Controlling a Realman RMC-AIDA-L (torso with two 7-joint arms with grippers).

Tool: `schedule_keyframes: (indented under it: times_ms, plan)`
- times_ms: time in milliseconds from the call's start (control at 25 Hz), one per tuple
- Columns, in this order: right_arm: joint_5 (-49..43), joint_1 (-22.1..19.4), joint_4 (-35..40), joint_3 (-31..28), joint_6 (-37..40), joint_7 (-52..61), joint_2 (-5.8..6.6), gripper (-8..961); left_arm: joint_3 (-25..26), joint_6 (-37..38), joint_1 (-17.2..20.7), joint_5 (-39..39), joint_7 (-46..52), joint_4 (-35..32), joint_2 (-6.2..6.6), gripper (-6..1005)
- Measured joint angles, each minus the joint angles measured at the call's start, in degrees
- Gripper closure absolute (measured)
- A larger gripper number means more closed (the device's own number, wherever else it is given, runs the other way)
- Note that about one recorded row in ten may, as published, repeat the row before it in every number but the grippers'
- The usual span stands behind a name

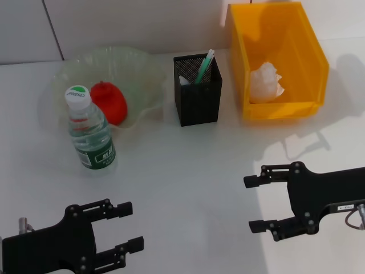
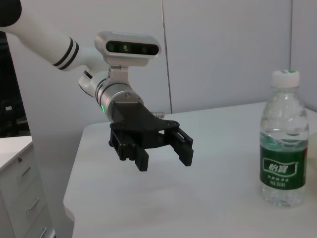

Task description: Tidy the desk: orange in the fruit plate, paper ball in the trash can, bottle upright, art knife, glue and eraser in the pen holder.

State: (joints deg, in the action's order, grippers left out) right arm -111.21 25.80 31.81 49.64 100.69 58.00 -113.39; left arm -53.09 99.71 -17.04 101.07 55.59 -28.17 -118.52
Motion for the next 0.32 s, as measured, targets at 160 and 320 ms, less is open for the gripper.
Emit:
schedule_keyframes:
  times_ms: [160, 320]
  plan:
    - [-0.03, -0.01, 0.64, -0.29, 0.32, -0.23, -0.32, 163, 0.04, -0.02, 0.19, -0.09, 0.06, -0.02, -0.08, 367]
    - [0.02, 0.02, 0.73, -0.33, 0.34, -0.4, -0.34, 163, 0.2, 0.14, 0.28, -0.19, 0.16, -0.04, -0.08, 367]
